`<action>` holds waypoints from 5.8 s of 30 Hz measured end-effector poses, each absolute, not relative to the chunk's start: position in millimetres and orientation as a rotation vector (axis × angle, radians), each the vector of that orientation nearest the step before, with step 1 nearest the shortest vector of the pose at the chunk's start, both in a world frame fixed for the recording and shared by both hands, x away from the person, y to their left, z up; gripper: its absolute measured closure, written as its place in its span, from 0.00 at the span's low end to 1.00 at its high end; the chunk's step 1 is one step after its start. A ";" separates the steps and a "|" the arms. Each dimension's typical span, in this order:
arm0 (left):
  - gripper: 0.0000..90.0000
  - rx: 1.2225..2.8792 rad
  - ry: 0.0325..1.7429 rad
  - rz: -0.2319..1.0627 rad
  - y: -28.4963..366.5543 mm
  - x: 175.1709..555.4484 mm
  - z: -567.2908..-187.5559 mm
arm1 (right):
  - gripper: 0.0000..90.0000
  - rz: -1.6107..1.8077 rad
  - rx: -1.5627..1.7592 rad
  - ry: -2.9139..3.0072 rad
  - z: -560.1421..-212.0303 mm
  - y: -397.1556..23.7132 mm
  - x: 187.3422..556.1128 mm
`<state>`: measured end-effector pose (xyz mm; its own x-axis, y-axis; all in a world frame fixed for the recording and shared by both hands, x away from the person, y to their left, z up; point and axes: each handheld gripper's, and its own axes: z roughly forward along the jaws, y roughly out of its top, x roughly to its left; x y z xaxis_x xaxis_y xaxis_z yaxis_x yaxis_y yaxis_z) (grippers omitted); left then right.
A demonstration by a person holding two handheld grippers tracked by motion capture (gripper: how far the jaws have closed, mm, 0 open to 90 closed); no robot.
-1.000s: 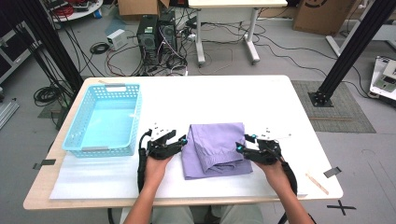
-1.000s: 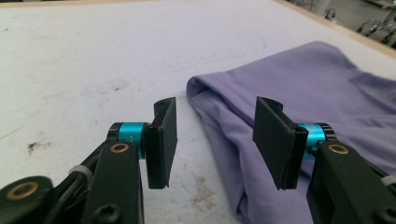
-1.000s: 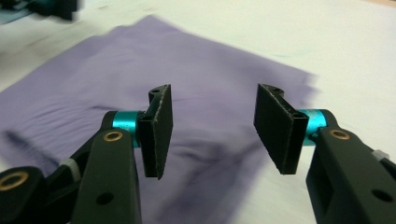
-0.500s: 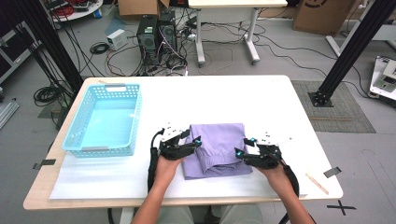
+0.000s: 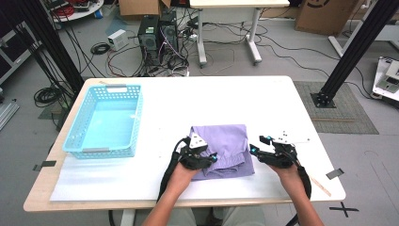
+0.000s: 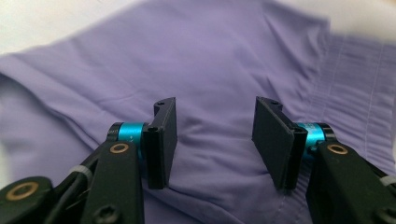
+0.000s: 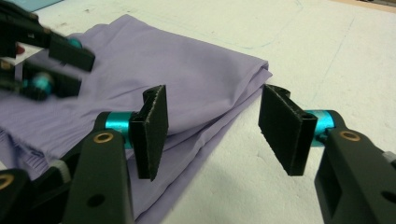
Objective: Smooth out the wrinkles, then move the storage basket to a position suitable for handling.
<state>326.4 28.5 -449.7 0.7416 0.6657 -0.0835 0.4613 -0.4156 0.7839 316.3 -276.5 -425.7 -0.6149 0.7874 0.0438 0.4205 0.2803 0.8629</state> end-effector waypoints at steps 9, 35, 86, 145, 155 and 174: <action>0.45 1.881 0.882 0.380 49.3 323.7 -439.5 | 0.48 1.309 1.077 2.151 -423.1 -281.8 316.7; 0.23 1.501 0.921 0.558 139.3 307.3 -398.6 | 0.36 1.290 1.152 2.080 -423.8 -297.6 319.1; 0.24 1.373 1.328 0.877 400.7 305.6 -391.4 | 0.31 1.259 1.169 2.010 -426.5 -305.9 314.4; 0.53 1.431 1.401 0.758 418.8 324.9 -415.0 | 0.35 1.217 1.221 2.037 -437.1 -306.2 319.2; 0.53 1.444 1.400 0.766 412.0 331.0 -415.6 | 0.35 1.209 1.216 2.049 -437.7 -304.2 319.9; 0.29 1.306 1.319 0.878 380.4 287.0 -394.4 | 0.35 1.235 1.187 2.054 -432.2 -299.7 317.9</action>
